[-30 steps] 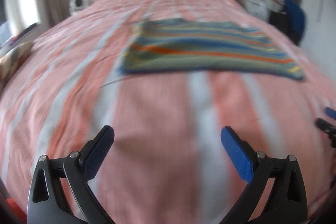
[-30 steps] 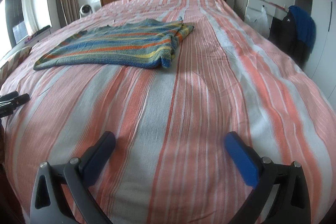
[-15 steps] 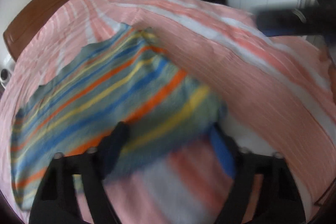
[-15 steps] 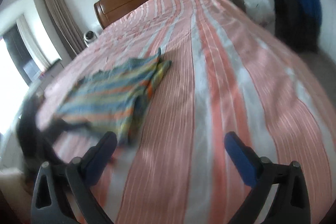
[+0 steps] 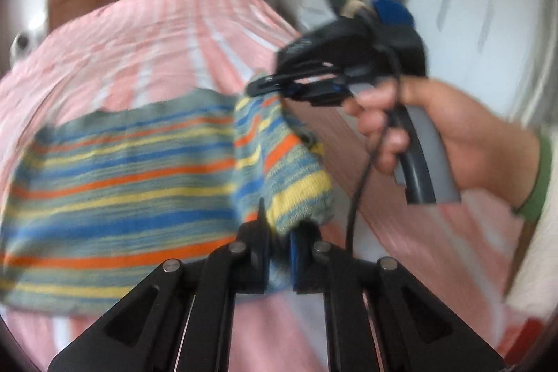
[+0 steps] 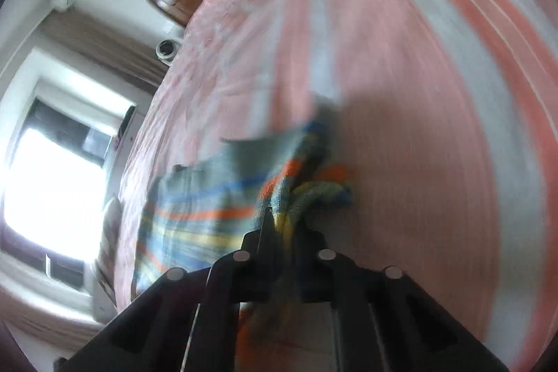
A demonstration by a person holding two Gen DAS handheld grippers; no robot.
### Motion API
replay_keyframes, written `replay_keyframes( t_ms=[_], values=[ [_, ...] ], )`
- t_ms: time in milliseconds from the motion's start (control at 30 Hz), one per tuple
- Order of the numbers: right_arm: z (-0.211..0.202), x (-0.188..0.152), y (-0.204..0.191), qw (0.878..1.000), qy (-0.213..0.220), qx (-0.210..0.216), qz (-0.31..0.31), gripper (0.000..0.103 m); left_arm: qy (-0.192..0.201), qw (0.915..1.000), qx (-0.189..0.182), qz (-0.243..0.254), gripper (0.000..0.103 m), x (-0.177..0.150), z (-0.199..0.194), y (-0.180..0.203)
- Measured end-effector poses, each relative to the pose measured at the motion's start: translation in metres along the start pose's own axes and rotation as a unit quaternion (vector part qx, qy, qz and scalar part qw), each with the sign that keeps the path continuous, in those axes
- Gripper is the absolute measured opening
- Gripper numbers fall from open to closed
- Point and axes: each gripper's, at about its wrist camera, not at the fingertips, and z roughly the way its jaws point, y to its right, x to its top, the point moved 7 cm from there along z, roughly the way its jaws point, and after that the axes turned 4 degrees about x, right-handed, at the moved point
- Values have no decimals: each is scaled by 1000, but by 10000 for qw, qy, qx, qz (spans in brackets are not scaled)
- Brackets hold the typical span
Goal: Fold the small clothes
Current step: 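Grasp the sweater hem with the left gripper while the right gripper grasps it too, then fold the hem up onto the collar with both grippers and release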
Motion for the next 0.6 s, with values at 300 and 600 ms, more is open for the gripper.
replay_keyframes(
  t_ms=[300,600],
  values=[
    [93,-4,-174,9926,-448,506,-1012,9,174,9805,405,-1915,6,-12,-63,-165],
    [207,-42,-228,9874,-835,917,-984,32,-512,9633,843,-2496,48,-63,-60,-247]
  ],
)
